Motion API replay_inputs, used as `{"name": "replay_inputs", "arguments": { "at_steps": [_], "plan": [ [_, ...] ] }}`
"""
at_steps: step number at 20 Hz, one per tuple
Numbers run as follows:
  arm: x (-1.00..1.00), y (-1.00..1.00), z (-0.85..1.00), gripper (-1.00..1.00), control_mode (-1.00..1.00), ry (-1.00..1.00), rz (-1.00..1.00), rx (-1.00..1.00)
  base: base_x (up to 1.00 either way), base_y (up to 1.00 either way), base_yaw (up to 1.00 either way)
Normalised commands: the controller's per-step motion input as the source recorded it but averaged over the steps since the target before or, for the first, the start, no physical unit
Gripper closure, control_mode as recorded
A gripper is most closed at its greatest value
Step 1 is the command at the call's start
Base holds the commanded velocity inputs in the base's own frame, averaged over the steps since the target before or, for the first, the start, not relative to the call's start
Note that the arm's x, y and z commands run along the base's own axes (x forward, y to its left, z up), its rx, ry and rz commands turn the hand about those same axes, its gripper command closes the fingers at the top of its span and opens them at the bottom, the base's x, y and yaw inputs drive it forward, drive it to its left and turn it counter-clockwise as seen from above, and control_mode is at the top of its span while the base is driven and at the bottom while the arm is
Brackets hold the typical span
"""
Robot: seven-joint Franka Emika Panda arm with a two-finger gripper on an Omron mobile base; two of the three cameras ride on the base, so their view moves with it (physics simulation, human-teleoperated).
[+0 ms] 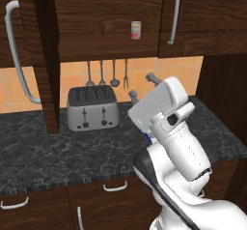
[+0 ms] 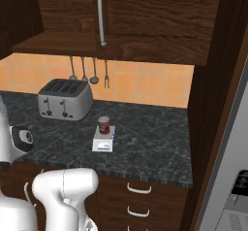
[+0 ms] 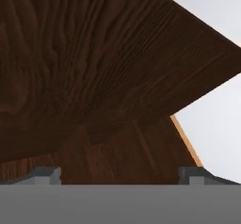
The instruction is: Pick the canned food and place it on the digital scale for weighing, and close the cabinet.
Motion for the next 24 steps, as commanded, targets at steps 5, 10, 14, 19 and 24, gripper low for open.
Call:
{"name": "replay_inputs", "arguments": {
  "at_steps": [5, 10, 14, 19, 24],
  "plan": [
    [-0.94, 0.48, 0.0, -1.0, -1.0, -0.06, 0.0, 0.0, 0.0, 0.0, 0.0],
    [-0.98, 0.37, 0.0, -1.0, -1.0, 0.0, 0.0, 0.0, 0.0, 0.0, 0.0],
    [-1.0, 0.54, 0.0, -1.0, -1.0, 0.02, 0.0, -0.04, 0.0, 0.0, 0.0],
    [-0.84, 0.68, 0.0, -1.0, -1.0, 0.35, -0.03, -0.05, 0.0, 0.0, 0.0],
    [-0.95, 0.6, 0.0, -1.0, -1.0, 0.38, -0.1, 0.0, 0.0, 0.0, 0.0]
  ]
}}
